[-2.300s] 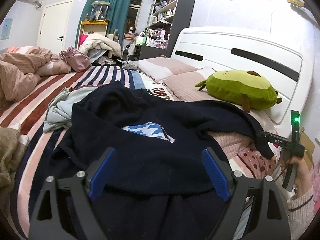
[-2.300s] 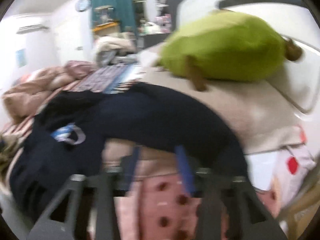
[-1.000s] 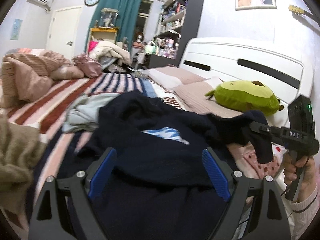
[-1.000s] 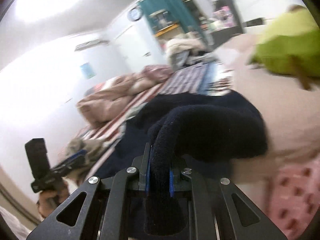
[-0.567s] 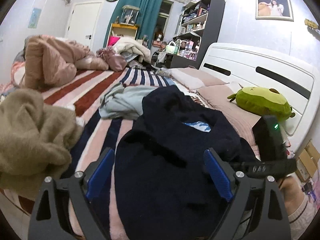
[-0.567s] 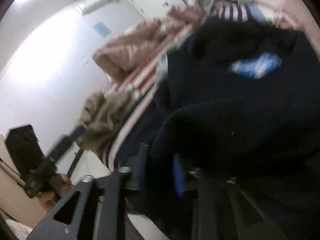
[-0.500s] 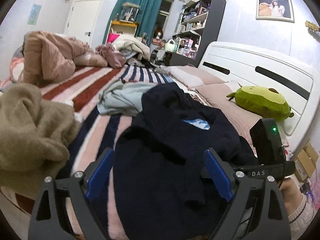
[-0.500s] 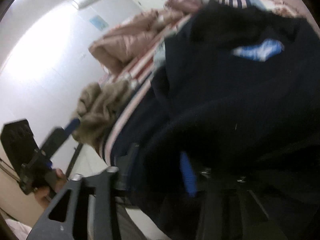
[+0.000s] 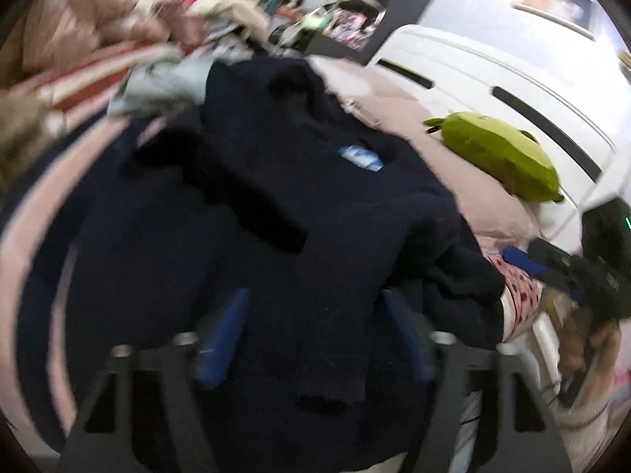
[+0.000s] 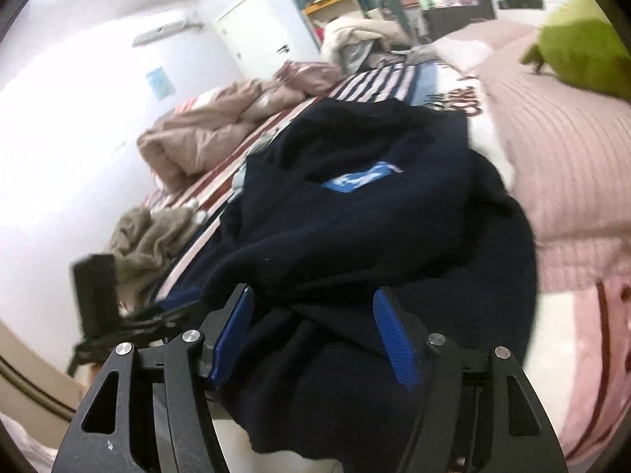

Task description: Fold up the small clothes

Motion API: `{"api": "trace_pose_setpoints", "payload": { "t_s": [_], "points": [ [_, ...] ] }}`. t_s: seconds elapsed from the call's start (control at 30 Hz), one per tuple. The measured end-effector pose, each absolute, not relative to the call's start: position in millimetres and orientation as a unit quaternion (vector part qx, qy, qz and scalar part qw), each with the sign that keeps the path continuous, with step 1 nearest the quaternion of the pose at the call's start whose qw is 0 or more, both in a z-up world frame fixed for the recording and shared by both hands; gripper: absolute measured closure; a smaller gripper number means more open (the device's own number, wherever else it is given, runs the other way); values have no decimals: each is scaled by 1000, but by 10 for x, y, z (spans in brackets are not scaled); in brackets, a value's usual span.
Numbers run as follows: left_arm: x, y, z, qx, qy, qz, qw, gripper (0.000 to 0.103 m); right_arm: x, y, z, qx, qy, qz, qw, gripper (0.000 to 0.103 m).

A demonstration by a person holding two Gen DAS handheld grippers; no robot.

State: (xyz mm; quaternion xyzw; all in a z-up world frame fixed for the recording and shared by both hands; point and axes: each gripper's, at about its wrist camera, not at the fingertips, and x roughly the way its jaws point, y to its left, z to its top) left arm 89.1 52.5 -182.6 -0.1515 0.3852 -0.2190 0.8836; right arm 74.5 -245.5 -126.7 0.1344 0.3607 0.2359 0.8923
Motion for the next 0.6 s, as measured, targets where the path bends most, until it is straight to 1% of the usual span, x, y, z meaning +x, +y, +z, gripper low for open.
{"api": "trace_pose_setpoints", "payload": {
  "t_s": [0.03, 0.07, 0.1, 0.13, 0.2, 0.27, 0.37, 0.43, 0.47, 0.53, 0.57, 0.6],
  "points": [
    [897, 467, -1846, -147, 388, -221, 883, 67, 735, -2472, -1291, 139, 360, 236, 892, 43],
    [880, 419, -1831, -134, 389, -222, 884, 75, 723, -2514, -1333, 144, 361, 236, 891, 43],
    [860, 370, -1802, -116, 389, -222, 887, 86, 722, -2542, -1362, 147, 362, 235, 890, 43],
    [839, 328, -1751, -98, 385, -217, 892, 90, 716, -2602, -1382, 151, 362, 234, 890, 43],
    [817, 346, -1625, -84, 373, -223, 897, 93, 728, -2676, -1430, 162, 364, 229, 888, 43],
    [779, 472, -1465, -86, 357, -224, 903, 93, 746, -2725, -1475, 172, 365, 226, 886, 43],
    [768, 616, -1327, -49, 360, -207, 908, 92, 752, -2760, -1497, 173, 363, 224, 887, 43],
    [766, 660, -1312, -21, 370, -203, 906, 88, 759, -2771, -1503, 166, 363, 222, 890, 43],
    [765, 681, -1324, -6, 377, -198, 905, 80, 764, -2764, -1506, 159, 362, 218, 892, 43],
    [741, 755, -1331, 8, 379, -189, 906, 42, 777, -2763, -1515, 144, 363, 207, 897, 43],
    [725, 812, -1321, -1, 376, -197, 905, 36, 783, -2760, -1517, 135, 363, 202, 899, 43],
    [712, 879, -1308, -22, 372, -220, 901, 34, 787, -2757, -1519, 131, 363, 199, 901, 43]
  ]
}}
